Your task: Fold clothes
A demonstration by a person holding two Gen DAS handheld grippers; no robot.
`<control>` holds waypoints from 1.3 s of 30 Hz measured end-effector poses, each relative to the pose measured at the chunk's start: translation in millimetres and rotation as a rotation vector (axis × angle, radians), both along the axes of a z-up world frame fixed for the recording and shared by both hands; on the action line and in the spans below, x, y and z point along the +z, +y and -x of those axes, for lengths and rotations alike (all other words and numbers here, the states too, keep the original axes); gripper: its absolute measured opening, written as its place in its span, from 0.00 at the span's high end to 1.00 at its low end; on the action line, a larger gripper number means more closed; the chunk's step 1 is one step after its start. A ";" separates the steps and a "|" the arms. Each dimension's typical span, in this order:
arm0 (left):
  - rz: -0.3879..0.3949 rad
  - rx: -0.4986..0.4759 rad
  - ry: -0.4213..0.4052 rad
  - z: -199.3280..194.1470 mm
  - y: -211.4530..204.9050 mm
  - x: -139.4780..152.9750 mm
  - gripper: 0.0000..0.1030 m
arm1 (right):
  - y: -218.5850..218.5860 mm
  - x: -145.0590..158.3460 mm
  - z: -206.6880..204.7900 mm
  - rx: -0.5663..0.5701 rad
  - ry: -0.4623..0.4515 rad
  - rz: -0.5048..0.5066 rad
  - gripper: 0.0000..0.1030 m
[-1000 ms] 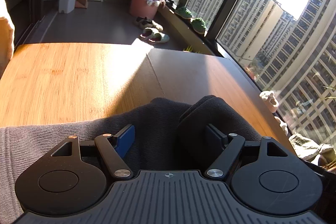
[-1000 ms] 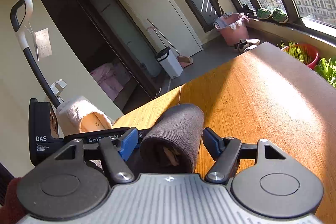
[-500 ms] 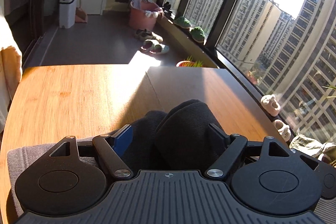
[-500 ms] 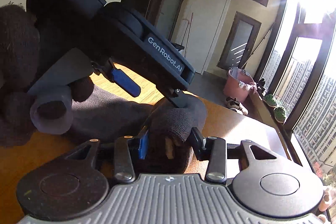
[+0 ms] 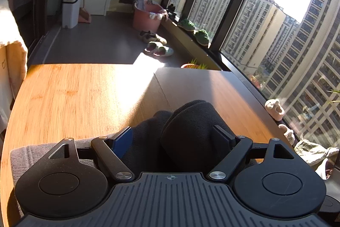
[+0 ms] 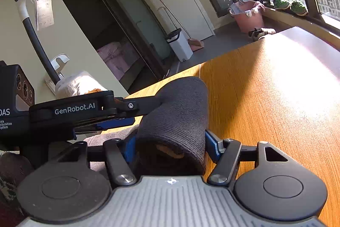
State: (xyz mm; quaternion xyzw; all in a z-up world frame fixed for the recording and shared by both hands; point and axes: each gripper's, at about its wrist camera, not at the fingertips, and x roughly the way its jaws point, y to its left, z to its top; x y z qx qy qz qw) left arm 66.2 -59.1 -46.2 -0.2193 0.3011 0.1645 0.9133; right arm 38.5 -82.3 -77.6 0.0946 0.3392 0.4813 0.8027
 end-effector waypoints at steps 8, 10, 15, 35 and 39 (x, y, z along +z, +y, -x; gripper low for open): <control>0.049 -0.034 -0.068 0.0 -2.5 11.0 0.15 | 6.6 22.7 40.1 0.032 -0.406 0.273 0.57; 0.030 -0.048 -0.053 -3.9 -7.3 8.6 0.12 | 17.6 22.5 52.1 0.068 -0.502 0.349 0.56; -0.043 -0.034 0.005 -4.5 -6.1 -7.4 0.06 | 34.3 19.3 72.2 0.127 -0.638 0.430 0.45; -0.076 0.003 0.044 4.2 0.8 -10.7 0.20 | 1.1 25.0 36.6 0.103 -0.295 0.209 0.55; -0.074 0.021 0.059 7.5 6.9 -19.6 0.16 | -21.5 24.7 26.1 0.030 -0.217 0.101 0.41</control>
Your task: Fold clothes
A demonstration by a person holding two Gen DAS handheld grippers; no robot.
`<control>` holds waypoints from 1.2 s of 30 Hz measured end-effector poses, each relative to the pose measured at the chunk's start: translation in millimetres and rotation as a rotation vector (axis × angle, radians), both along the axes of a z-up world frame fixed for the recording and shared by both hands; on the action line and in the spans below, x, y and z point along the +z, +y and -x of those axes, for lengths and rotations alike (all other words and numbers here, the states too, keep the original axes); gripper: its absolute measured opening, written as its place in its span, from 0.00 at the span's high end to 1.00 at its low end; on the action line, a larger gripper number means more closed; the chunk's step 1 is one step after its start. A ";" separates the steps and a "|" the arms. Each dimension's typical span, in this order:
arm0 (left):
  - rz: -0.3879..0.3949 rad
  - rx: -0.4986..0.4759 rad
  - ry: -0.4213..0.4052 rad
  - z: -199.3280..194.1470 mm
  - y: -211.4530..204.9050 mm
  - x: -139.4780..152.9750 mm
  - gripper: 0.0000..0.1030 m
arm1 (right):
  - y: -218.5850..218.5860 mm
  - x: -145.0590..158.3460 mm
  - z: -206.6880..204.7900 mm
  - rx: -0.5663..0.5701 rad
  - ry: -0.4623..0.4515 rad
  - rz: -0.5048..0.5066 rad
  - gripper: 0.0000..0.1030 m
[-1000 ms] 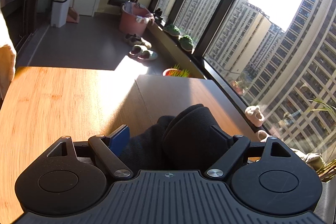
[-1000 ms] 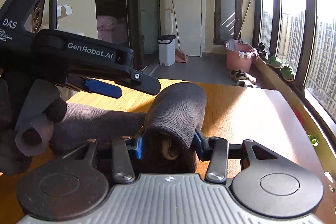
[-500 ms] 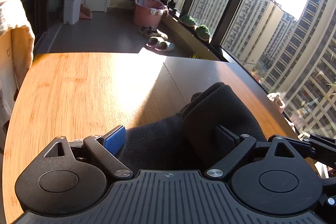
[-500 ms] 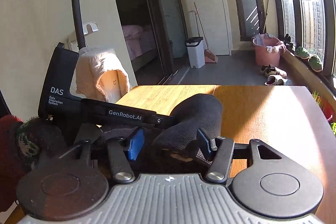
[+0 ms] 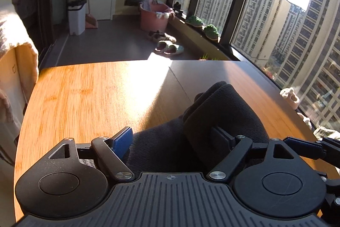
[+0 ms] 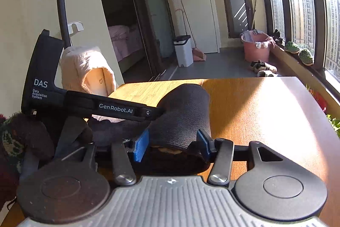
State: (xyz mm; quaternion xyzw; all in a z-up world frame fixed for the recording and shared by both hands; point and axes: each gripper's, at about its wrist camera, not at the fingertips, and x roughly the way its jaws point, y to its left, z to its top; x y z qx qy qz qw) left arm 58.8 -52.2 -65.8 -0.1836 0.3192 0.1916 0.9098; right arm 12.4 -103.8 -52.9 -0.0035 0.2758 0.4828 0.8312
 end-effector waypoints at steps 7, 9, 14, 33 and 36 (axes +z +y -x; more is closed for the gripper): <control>0.058 0.025 -0.017 8.0 11.6 -1.2 0.16 | -6.4 -35.9 -38.7 -0.040 0.341 -0.137 0.36; 0.099 0.043 -0.038 15.3 20.0 1.9 0.18 | -0.8 -30.8 -26.4 -0.012 0.241 -0.074 0.46; 0.198 0.061 -0.142 38.9 37.0 17.3 0.15 | 33.4 -4.7 20.5 0.050 -0.109 0.143 0.46; 0.137 0.070 -0.133 58.7 40.3 2.4 0.11 | 59.4 -5.7 32.1 0.038 -0.121 0.098 0.53; 0.166 0.091 -0.165 67.2 49.6 11.3 0.11 | 60.9 -0.3 34.4 0.035 -0.216 0.168 0.57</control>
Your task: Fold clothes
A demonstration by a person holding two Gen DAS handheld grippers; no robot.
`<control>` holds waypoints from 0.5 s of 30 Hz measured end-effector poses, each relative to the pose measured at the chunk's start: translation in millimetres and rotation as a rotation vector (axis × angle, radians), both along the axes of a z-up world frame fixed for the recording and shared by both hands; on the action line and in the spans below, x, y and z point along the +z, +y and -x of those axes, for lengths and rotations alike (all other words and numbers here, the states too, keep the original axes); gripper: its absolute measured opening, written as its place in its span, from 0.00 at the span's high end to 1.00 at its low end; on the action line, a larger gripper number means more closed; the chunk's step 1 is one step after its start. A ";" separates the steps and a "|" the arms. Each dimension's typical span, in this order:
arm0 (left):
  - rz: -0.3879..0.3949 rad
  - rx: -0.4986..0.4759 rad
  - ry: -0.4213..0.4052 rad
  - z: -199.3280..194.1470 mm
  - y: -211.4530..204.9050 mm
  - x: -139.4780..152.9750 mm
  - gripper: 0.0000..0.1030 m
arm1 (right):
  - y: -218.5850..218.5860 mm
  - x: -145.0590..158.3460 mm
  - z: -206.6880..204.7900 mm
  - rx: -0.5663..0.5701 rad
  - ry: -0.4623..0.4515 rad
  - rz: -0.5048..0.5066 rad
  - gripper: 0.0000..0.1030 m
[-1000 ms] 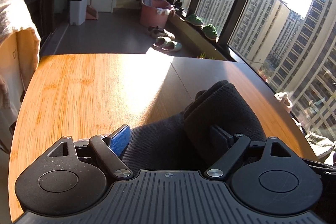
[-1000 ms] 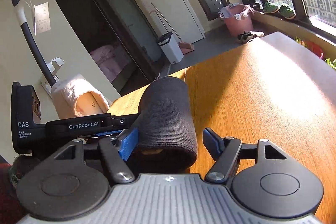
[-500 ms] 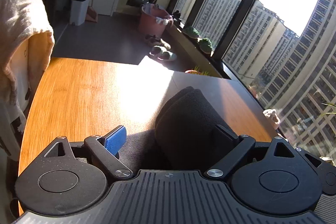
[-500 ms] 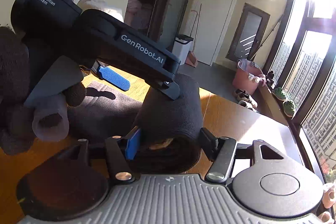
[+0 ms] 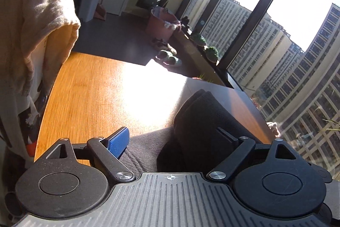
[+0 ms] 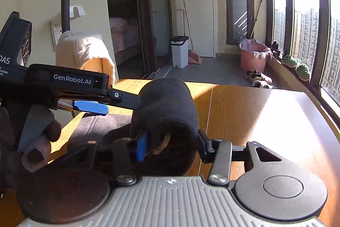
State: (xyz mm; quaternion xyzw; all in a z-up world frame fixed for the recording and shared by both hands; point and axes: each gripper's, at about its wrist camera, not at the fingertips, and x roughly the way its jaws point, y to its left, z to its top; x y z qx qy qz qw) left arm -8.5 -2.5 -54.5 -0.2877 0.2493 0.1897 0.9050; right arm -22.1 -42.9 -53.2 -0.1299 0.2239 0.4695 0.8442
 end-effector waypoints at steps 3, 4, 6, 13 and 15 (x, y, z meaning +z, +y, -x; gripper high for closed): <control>0.002 0.006 -0.028 1.1 3.2 10.1 0.10 | 12.9 0.4 23.2 0.044 -0.225 0.129 0.56; -0.001 -0.005 -0.030 -2.2 0.8 12.2 0.09 | 17.1 -0.7 31.7 0.062 -0.286 0.165 0.56; -0.012 -0.025 -0.029 -9.3 -4.6 15.9 0.08 | 26.5 -5.9 48.6 0.093 -0.391 0.220 0.55; -0.179 -0.014 0.094 -21.6 -21.2 4.7 0.06 | 27.1 -1.9 60.4 0.197 -0.405 0.199 0.48; -0.194 -0.006 0.104 -17.8 -19.4 3.2 0.05 | 8.8 13.7 35.8 0.234 -0.181 0.064 0.40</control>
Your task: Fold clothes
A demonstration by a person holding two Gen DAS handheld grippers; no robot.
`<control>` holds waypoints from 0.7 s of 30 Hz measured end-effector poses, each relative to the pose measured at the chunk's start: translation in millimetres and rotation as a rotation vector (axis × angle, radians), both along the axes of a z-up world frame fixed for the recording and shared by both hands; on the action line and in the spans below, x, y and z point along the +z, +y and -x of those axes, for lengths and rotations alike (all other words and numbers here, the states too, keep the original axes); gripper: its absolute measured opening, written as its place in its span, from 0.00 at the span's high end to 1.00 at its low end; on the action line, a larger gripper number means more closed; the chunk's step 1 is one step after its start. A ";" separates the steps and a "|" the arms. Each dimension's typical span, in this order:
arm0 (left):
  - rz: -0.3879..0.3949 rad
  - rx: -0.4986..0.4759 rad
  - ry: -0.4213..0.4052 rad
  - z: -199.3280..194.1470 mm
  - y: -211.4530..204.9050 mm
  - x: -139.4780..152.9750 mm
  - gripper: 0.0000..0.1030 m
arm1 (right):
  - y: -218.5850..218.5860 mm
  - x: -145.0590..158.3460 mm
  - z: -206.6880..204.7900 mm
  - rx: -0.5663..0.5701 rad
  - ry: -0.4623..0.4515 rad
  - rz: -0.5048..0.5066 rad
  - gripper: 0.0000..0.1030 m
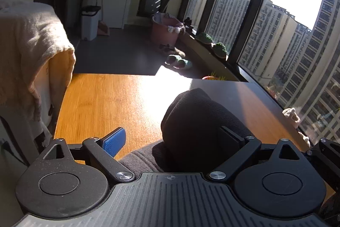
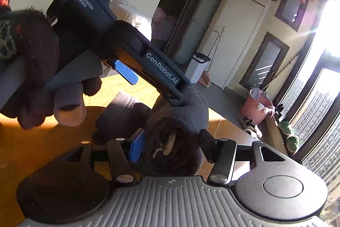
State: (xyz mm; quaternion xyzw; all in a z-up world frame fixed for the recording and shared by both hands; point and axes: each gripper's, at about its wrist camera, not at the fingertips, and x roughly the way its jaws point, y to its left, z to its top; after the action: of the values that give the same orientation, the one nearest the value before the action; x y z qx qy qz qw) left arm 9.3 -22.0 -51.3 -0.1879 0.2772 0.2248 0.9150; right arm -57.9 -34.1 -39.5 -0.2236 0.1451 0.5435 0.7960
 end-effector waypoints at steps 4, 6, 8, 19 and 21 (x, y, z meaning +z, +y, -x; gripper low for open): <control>-0.030 0.020 0.054 2.0 2.7 -7.5 0.10 | -24.6 6.6 -53.0 -0.071 0.355 -0.151 0.33; -0.025 0.026 0.080 2.4 3.0 -16.1 0.11 | -22.9 -0.8 -63.0 -0.097 0.387 -0.157 0.32; 0.022 0.029 0.085 7.0 5.9 -26.7 0.12 | -17.1 -13.1 -67.8 -0.136 0.411 -0.151 0.23; 0.066 0.036 0.087 19.4 14.5 -27.7 0.12 | -31.1 -27.4 -102.0 -0.269 0.445 -0.249 0.32; 0.060 0.034 0.106 17.9 12.4 -30.7 0.12 | -29.9 -28.8 -111.5 -0.272 0.500 -0.284 0.29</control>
State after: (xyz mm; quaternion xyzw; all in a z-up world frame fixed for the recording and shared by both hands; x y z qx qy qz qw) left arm -8.6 -9.5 -82.0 -0.2077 0.3285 0.2418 0.8891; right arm 53.6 -64.0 -68.2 0.0519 0.2876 0.4849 0.8243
